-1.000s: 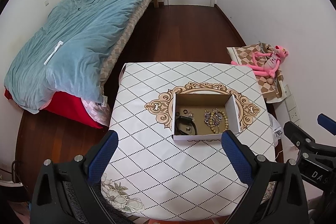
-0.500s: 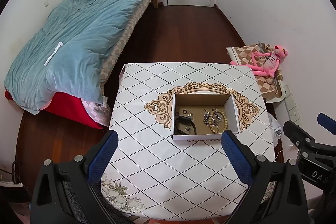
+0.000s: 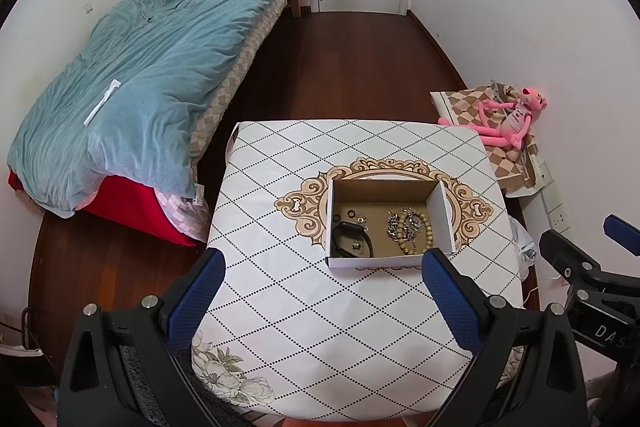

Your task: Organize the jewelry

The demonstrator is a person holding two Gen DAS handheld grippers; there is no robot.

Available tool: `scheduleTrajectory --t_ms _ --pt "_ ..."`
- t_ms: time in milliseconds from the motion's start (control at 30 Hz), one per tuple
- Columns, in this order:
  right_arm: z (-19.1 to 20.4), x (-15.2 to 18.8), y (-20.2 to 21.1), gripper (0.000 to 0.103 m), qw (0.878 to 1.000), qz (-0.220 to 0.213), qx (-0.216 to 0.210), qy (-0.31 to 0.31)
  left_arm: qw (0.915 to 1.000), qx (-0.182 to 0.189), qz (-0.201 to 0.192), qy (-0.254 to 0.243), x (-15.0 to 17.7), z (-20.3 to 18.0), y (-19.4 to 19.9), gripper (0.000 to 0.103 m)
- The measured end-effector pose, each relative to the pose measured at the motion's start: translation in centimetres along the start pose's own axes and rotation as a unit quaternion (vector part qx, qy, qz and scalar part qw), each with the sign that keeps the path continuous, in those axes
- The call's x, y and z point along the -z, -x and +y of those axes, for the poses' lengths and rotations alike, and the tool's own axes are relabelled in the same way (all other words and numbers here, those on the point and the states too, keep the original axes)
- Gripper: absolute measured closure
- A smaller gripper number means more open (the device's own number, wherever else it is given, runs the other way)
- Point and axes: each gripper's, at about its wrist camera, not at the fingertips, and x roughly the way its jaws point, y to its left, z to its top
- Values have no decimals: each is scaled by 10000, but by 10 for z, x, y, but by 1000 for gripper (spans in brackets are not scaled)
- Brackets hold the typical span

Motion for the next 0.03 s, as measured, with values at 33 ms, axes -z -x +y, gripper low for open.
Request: scheduleTrajectory --t_ms 33 --pt "0 0 0 0 10000 -2 5 0 10000 30 6 5 0 -1 1 3"
